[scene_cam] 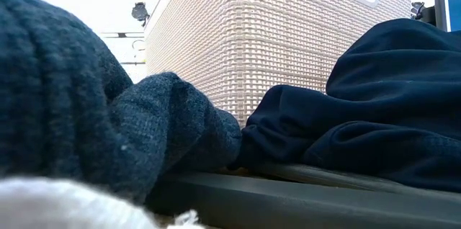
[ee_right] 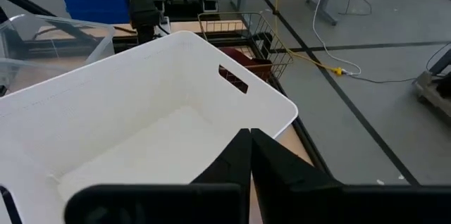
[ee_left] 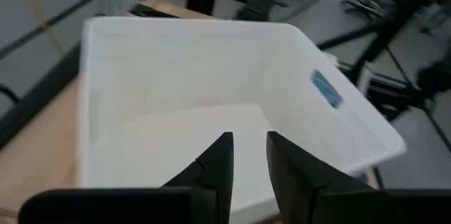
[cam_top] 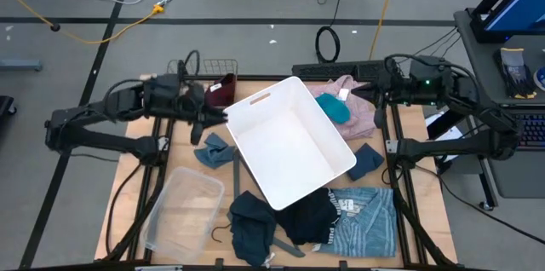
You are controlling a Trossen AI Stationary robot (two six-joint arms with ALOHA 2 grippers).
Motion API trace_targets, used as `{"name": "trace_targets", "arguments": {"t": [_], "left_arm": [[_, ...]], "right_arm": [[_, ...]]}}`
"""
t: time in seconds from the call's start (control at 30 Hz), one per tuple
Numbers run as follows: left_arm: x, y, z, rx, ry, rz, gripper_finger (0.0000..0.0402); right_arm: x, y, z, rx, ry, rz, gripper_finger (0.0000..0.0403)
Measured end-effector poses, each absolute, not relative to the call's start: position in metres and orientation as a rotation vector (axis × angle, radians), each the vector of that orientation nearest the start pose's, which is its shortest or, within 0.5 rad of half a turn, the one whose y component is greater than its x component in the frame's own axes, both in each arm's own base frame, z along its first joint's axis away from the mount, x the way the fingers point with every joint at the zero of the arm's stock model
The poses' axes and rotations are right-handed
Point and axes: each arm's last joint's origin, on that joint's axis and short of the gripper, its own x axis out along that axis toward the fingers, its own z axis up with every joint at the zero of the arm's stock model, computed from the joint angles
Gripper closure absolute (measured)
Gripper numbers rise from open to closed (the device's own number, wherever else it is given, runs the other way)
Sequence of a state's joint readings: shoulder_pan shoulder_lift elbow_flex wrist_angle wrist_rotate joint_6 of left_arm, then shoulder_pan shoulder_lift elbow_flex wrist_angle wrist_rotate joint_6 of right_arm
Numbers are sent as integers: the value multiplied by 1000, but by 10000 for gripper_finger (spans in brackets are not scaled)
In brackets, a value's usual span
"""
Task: Pick & Place Cloths
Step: Put the blue shorts into the mesh basket
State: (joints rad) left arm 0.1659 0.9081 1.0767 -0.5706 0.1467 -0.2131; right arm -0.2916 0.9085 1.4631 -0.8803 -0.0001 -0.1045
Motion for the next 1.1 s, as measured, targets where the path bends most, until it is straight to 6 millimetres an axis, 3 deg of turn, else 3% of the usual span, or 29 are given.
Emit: {"name": "trace_targets", "arguments": {"t": [0.47, 0.9, 1.1], "left_arm": [[192, -51, 371, -370, 410, -50, 314], [232, -107, 392, -338, 710, -115, 314], [257, -141, 394, -381, 759, -137, 314]], "right_arm": [[124, -37, 466, -111, 282, -274, 402], [125, -38, 466, -105, 284, -275, 402], [125, -38, 466, -146, 290, -267, 402]]}}
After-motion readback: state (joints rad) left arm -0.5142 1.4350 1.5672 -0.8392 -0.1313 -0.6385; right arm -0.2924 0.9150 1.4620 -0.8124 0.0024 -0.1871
